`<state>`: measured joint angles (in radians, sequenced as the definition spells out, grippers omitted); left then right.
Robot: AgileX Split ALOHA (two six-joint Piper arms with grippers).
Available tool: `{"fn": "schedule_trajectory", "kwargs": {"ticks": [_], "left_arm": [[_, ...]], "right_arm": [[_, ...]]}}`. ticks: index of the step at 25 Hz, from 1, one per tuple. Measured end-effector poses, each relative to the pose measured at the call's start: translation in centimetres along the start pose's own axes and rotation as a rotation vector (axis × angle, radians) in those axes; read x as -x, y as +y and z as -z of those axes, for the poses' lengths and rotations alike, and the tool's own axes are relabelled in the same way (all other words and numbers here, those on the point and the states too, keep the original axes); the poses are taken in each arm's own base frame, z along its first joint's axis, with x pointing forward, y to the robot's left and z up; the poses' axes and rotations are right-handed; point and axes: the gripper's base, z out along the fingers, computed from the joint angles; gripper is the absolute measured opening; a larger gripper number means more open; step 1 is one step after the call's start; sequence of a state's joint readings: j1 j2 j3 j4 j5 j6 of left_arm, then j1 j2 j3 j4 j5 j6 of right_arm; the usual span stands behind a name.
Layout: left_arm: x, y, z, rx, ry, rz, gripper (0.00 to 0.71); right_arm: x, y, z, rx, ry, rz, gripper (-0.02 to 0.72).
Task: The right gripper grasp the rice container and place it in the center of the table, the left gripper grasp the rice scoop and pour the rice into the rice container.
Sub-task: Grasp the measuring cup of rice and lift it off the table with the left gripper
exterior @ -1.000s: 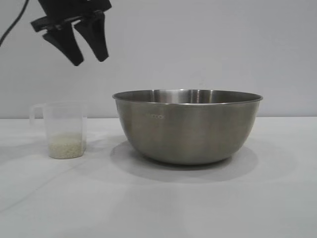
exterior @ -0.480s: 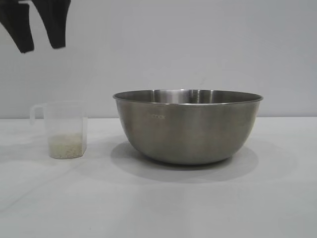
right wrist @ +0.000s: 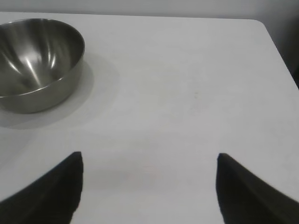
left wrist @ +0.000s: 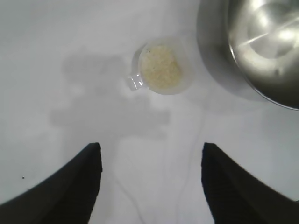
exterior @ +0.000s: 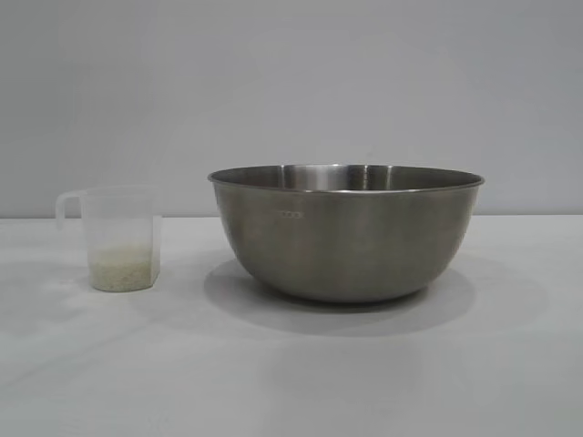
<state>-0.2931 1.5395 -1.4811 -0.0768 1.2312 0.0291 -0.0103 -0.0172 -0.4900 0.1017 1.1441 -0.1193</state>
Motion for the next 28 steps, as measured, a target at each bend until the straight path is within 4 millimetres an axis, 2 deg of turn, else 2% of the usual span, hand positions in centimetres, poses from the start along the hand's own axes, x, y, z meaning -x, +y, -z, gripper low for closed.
{"fn": "schedule_trajectory", "kwargs": {"ticks": [4,8,11,16,22,28], "left_arm": [[-1.9,0.0,0.2,0.0,0.021,0.002,0.386],[-4.6,0.0,-1.0,-0.011,0.089,0.012,0.386],[-6.6,0.0,-1.9,-0.013,0.064,0.02,0.386],[-9.7,0.0,-3.6,-0.025,-0.086,0.047,0.386],[-13.3,0.1,-6.5,-0.047,-0.244,0.106,0.386],[-15.7,0.8,-9.3,-0.01,-0.363,0.141,0.386]], "right_arm": [[0.0,0.0,0.0,0.0,0.0,0.0,0.525],[0.0,0.0,0.0,0.0,0.0,0.0,0.525],[0.0,0.0,0.0,0.0,0.0,0.0,0.525],[0.0,0.0,0.0,0.0,0.0,0.0,0.525],[0.0,0.0,0.0,0.0,0.0,0.0,0.525],[0.0,0.0,0.0,0.0,0.0,0.0,0.525]]}}
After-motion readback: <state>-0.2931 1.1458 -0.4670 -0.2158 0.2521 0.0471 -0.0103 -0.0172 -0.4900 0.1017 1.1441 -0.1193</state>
